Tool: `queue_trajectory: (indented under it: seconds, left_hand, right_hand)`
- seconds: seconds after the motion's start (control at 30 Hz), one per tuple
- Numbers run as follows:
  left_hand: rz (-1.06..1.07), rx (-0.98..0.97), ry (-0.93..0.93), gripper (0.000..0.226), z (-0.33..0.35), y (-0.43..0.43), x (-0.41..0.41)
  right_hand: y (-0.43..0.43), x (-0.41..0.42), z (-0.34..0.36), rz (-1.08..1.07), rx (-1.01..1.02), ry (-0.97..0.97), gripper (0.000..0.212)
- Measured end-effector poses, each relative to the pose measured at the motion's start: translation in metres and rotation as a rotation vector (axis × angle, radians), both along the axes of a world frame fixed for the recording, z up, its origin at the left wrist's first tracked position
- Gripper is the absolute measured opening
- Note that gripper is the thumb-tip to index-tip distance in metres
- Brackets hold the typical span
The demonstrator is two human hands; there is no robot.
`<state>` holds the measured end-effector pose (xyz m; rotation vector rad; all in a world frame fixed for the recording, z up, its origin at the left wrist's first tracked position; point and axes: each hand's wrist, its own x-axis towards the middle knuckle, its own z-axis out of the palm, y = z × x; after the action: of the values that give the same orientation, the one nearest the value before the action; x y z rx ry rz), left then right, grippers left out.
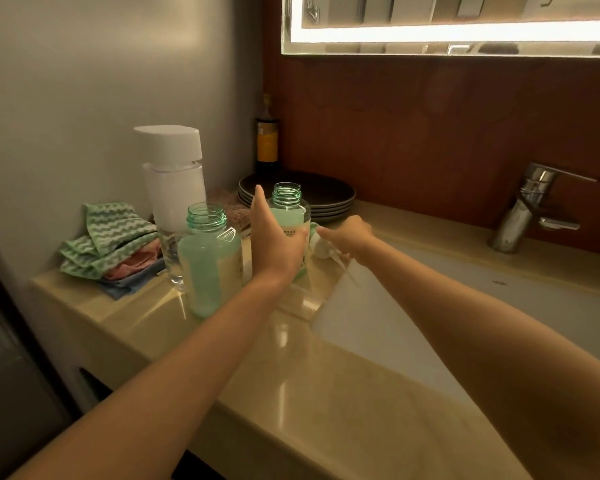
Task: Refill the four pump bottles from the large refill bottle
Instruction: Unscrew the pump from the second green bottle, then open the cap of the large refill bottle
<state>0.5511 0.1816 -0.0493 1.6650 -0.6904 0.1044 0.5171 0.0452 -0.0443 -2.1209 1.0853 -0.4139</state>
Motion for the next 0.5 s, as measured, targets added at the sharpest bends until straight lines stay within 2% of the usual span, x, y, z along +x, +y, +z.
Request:
queue_trajectory:
  seconds: [0.13, 0.23, 0.33, 0.5]
  left_hand:
    - [-0.006, -0.005, -0.015, 0.087, 0.008, 0.009, -0.006]
    - [-0.003, -0.01, -0.04, 0.082, 0.014, 0.02, -0.011]
    - [0.031, -0.015, -0.186, 0.069, 0.025, 0.038, -0.022]
    - [0.017, -0.172, -0.398, 0.042, 0.036, 0.071, -0.041]
  right_hand:
    - [0.005, -0.005, 0.009, 0.004, -0.014, 0.016, 0.049]
    - [0.012, -0.008, 0.018, -0.004, -0.049, -0.059, 0.04]
    - [0.025, -0.012, 0.034, 0.004, -0.099, -0.216, 0.035]
    - [0.064, -0.016, 0.074, -0.025, -0.177, -0.546, 0.028]
